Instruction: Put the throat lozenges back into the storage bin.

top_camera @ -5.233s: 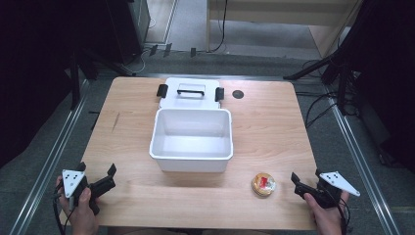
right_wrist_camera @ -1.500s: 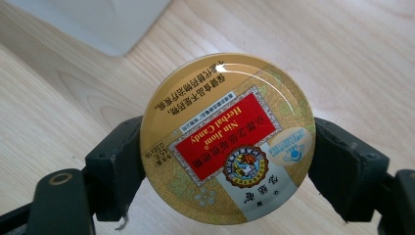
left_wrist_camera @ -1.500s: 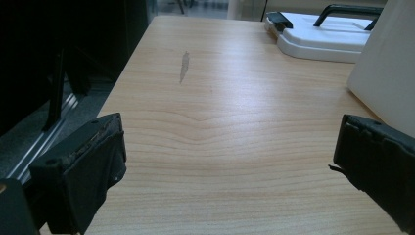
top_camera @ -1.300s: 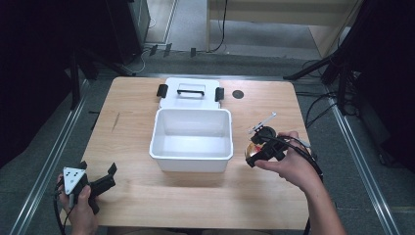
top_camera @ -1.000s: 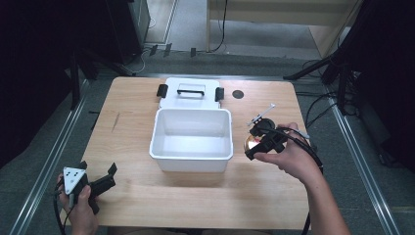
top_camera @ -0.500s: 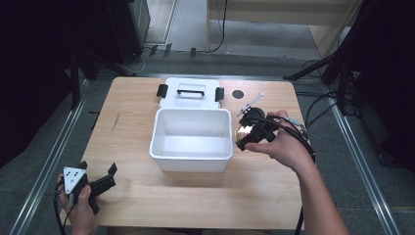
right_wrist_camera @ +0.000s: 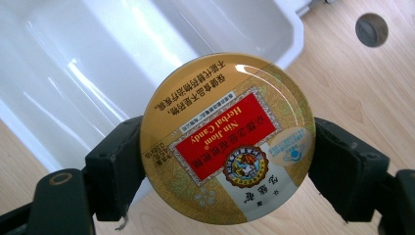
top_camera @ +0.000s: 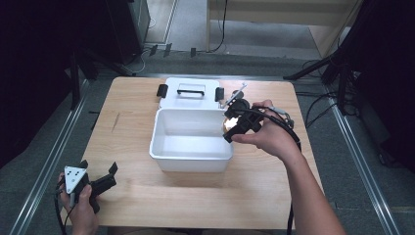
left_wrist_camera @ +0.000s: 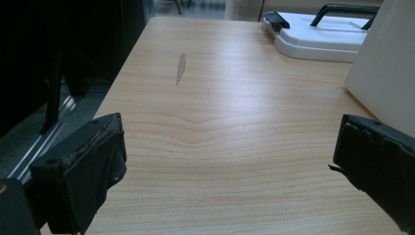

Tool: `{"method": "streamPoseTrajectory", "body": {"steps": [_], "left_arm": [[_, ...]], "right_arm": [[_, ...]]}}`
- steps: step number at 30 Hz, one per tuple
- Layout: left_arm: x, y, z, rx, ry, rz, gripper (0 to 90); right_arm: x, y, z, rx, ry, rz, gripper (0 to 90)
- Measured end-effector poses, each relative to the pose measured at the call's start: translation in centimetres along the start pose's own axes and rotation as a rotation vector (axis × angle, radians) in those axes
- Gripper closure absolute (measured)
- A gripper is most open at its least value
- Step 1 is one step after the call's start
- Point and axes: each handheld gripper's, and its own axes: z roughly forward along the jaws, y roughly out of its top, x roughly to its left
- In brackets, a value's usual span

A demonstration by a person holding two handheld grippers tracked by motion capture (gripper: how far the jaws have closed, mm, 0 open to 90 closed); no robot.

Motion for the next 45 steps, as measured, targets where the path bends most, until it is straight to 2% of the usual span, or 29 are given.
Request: {"method": "streamPoseTrajectory", "body": {"steps": [2,5,17,22,26,31,36,45], "left_arm": [[0.0,0.0,0.1,0.002,-0.002,-0.004,0.0],[0.0,0.0,0.1,0.010,-0.001,-0.002,0.0],[0.0,0.1,0.4,0.037,-0.009,0.006,0.0],[0.0,0.1,0.4,0.036,-0.010,0.000,0.0],[0.0,0.1,0.4,0.036,-0.011,0.000,0.0],[0.1,0.2,0.4,0.040,-0.015,-0.001,0.0],[0.1,0.2,0.4,0.041,-0.016,-0.002,0.0],[0.1,0.2,0.4,0.040,-0.018,-0.002,0.0]], "right_arm": [[0.3,0.4,0.1,-0.002,0.003,-0.006,20.2],[0.9,1.1,0.6,-0.010,0.018,-0.045,20.2],[1.3,2.1,1.9,-0.029,0.047,-0.114,20.1],[1.5,2.3,2.8,-0.043,0.071,-0.178,20.1],[1.6,2.4,3.2,-0.033,0.086,-0.212,20.1],[1.5,2.4,4.2,-0.009,0.087,-0.281,20.1],[1.4,2.3,4.9,0.006,0.093,-0.296,20.1],[2.0,2.3,6.1,0.051,0.069,-0.349,20.1]]}}
